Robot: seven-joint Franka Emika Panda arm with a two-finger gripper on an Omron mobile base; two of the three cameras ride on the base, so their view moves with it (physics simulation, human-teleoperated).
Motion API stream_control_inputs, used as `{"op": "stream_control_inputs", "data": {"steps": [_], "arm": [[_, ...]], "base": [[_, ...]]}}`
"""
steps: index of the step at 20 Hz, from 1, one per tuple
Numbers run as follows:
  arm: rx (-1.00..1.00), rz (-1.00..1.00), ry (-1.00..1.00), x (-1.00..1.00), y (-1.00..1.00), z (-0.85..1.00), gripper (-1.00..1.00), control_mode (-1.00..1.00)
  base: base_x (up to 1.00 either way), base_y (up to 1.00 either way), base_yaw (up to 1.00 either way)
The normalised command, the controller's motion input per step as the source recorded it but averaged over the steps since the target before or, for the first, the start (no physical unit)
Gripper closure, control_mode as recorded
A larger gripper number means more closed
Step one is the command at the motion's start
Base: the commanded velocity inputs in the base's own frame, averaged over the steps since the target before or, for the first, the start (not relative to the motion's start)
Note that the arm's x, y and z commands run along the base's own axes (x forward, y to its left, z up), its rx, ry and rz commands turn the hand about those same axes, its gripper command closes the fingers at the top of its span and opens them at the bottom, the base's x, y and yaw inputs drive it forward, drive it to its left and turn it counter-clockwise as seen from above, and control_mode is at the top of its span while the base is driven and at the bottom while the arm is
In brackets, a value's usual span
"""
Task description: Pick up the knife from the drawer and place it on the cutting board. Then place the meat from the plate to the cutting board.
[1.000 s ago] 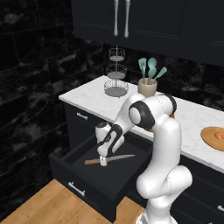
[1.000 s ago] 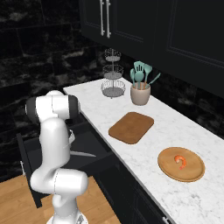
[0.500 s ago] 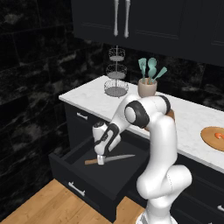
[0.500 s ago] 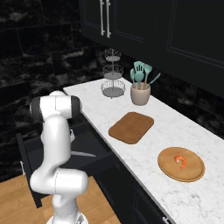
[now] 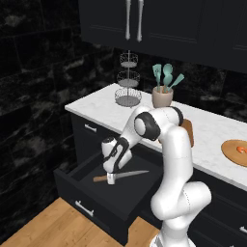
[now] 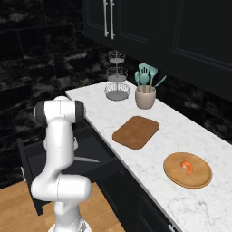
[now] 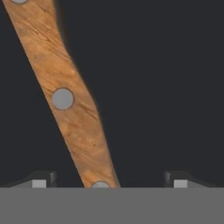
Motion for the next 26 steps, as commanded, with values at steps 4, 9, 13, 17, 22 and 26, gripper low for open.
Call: {"op": "stream_control_inputs", "data": {"steps": [4,9,13,17,22,26], "arm": [[0.00,0.00,0.00,0.00,0.00,-0.20,-1.00,-1.00],[0.00,0.00,0.00,0.00,0.00,-0.18,1.00,-1.00],[0.00,0.00,0.00,0.00,0.00,-0.04,1.00,-1.00],[0.00,0.00,0.00,0.00,0.00,0.00,1.00,-1.00],[0.00,0.00,0.00,-0.03,0.00,0.09,1.00,-1.00],[0.00,0.05,-0.02,-0.02,0.09,0.34,1.00,-1.00]], "base": [[0.00,0.00,0.00],[0.00,0.00,0.00],[0.00,0.00,0.00],[0.00,0.00,0.00],[0.00,0.00,0.00],[0.00,0.00,0.00]]}}
